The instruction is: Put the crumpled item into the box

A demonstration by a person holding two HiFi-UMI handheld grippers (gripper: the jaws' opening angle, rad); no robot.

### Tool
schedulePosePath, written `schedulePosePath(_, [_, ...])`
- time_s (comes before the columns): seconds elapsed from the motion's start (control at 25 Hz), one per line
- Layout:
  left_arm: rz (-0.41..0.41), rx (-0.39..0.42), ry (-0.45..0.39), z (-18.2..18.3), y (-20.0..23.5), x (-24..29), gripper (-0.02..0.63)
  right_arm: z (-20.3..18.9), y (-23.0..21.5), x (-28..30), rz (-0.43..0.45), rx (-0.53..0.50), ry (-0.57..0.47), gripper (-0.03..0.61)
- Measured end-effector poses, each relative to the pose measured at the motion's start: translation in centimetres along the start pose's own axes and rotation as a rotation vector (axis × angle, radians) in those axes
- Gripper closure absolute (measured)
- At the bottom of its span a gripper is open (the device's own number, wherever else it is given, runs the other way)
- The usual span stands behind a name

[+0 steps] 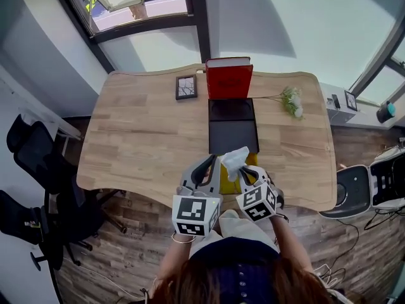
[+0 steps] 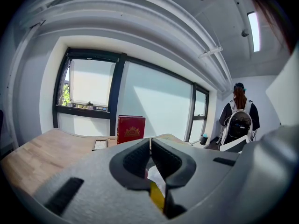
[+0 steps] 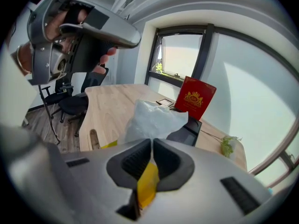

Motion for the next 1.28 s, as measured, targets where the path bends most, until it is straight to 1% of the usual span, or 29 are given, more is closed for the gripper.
schedulePosePath(0.4, [0.026, -0.003, 0.005, 0.4, 0.6, 1.0, 0.580, -1.1, 0.4, 2.9, 0.081, -0.066, 0.062, 0.545])
schedulePosePath(0.84, [0.043, -0.008, 0.017, -0.2, 0.7, 1.2, 0.580, -3.0, 1.4, 5.5, 0.172, -0.071, 0.152, 0.545])
schedulePosePath(1.28, [0.059, -0.008, 0.022, -0.4, 0.6, 1.2, 0.580, -4.0, 2.1, 7.6, 0.236, -0.078, 0.225, 0.545])
Point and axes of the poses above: the fingertips, and each gripper's own axes: x forward along the fingers, y to its left, z out of its top, the point moved 10 cm from there along -x, backward along the fingers, and after that the axes turned 14 degrees about -x, right-handed, at the moved point
